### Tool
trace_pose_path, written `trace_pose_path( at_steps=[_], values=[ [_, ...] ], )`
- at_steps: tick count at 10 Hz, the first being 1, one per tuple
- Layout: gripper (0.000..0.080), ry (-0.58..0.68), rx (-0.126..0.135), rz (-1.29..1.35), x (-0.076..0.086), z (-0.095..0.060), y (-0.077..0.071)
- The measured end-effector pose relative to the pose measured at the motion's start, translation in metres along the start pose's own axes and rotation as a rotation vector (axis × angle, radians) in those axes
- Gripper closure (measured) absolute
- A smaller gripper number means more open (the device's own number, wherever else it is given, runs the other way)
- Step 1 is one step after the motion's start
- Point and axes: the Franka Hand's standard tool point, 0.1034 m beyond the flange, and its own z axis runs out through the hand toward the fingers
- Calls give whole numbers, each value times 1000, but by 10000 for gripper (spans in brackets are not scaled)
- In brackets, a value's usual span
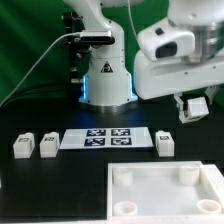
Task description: Assemble one leg
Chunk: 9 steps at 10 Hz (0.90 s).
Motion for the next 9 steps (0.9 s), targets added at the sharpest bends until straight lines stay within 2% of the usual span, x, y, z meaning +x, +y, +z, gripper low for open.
trace_pose_path(
  at_steps=[1, 2, 3, 4, 5, 6, 8, 9],
  values=[
    [508, 147, -20, -24, 27, -30, 9],
    [508, 214, -33, -91, 41, -47, 17],
    [508, 320, -46, -109, 64, -62, 21],
    [508, 398, -54, -111, 77, -73, 21],
    [508, 533, -71, -114, 82, -74, 25],
    [508, 621, -95, -114, 77, -69, 31],
    [508, 743, -133, -120, 79, -70, 39],
    [508, 724, -129, -120, 77, -66, 39]
  ],
)
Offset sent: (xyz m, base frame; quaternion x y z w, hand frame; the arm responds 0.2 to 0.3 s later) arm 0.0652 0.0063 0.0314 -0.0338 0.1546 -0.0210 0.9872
